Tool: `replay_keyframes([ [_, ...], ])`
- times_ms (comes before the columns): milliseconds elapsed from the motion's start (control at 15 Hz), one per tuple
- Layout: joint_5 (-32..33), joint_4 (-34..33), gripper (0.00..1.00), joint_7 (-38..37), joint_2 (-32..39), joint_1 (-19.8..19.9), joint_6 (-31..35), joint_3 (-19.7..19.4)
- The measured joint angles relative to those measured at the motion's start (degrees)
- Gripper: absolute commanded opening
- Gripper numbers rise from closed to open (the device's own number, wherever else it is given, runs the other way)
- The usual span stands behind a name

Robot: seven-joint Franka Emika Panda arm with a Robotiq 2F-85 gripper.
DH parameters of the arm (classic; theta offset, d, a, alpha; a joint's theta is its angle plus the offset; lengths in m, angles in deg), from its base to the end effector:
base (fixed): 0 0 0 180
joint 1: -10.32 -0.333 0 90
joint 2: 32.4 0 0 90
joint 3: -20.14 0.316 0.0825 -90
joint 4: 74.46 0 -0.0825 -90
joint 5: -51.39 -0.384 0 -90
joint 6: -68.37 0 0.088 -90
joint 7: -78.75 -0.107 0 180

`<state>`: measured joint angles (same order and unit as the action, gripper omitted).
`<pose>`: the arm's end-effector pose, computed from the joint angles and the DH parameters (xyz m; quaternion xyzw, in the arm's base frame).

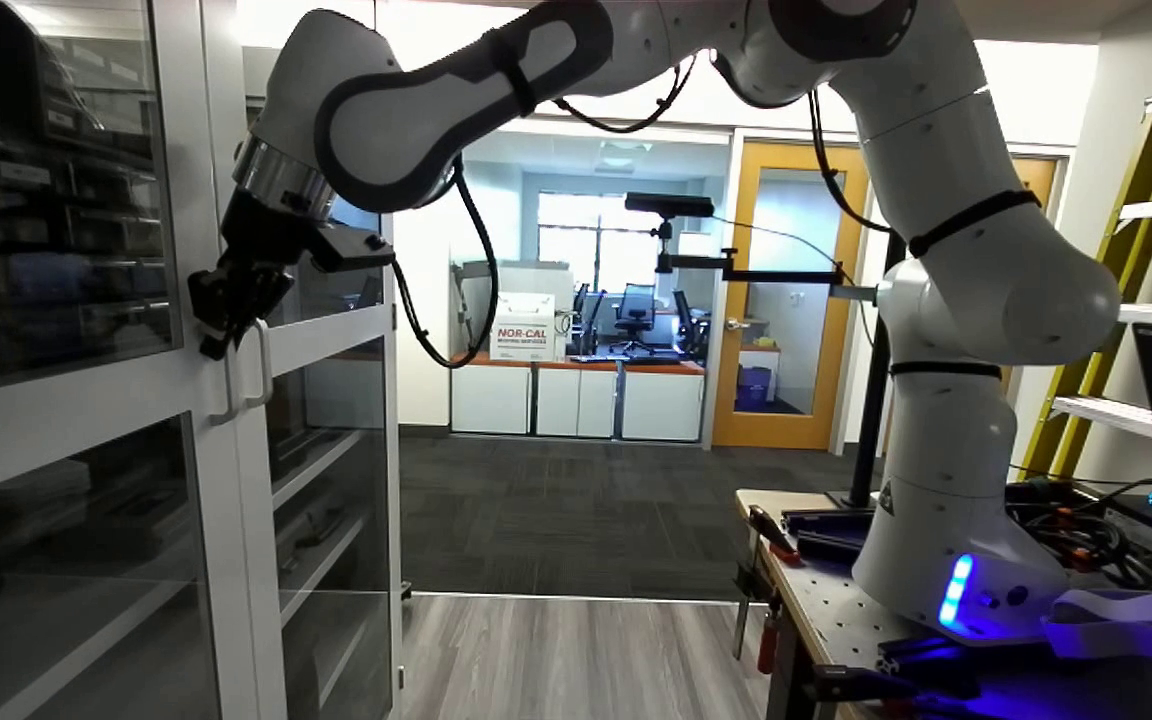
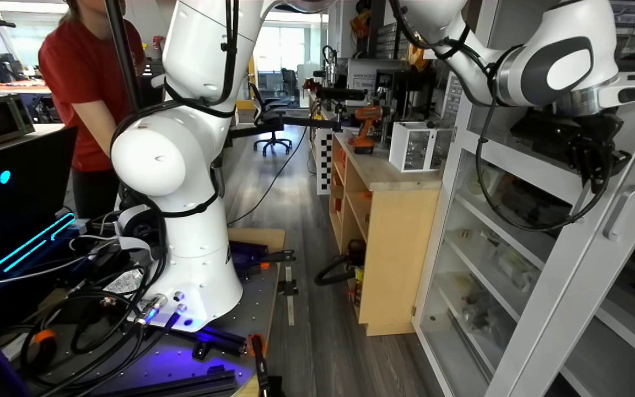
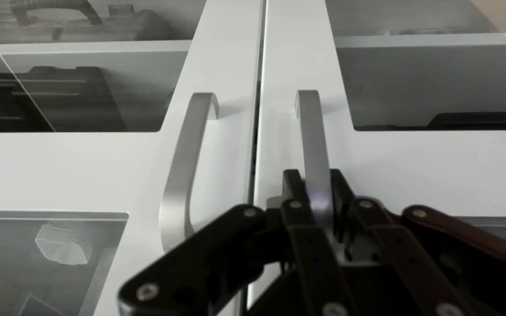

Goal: Close the cabinet door

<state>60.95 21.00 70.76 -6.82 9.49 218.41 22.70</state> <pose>0.7099 0.0414 0.4042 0.9668 0.0162 0.2538 0.0246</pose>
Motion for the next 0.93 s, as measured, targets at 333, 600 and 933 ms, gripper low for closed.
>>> replay_keyframes([
  [333,-0.45,-2.93,0.73,4.05,0.15,-1.10,-7.14,0.08],
  [600,-0.27,-3.18,0.99,5.42,-0.98,-2.17,-10.76,0.08],
  [933,0.66,-1.93,1.00,5.42,-5.15,-3.56,-18.22,-0.09],
])
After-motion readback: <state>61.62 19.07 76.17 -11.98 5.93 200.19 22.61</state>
